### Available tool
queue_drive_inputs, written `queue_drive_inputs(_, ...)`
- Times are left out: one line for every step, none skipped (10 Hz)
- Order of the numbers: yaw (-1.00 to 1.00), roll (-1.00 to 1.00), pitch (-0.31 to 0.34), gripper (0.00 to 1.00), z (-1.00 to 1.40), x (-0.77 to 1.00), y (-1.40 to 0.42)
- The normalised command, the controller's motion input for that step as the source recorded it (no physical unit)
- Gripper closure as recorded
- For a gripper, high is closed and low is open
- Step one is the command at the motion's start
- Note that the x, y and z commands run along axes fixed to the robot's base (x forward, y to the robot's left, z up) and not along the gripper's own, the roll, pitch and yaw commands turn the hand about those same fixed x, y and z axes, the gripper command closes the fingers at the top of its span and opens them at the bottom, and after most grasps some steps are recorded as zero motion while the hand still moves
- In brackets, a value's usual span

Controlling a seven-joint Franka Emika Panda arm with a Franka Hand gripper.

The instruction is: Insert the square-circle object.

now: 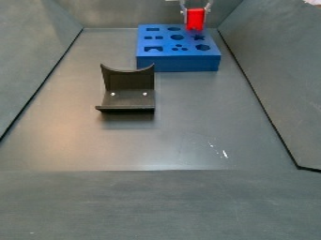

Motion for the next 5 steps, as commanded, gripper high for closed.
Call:
queue_drive_inputs(0.06, 0.12, -0.031, 1.00, -1.00, 0.36, -0.32)
queue_drive_inputs(0.24, 0.16, -0.041, 1.00, -0.92, 0.33, -0.24)
queue_drive_inputs(0.14, 0.16, -0.126, 1.00, -0.83, 0.15, -0.31)
queue_drive_inputs(0.00, -0.08, -0.209, 1.00, -0.44, 0.00, -0.03)
queue_drive_inputs(0.02, 0.00, -0.126, 1.00, -0.21, 0.00, -0.11)
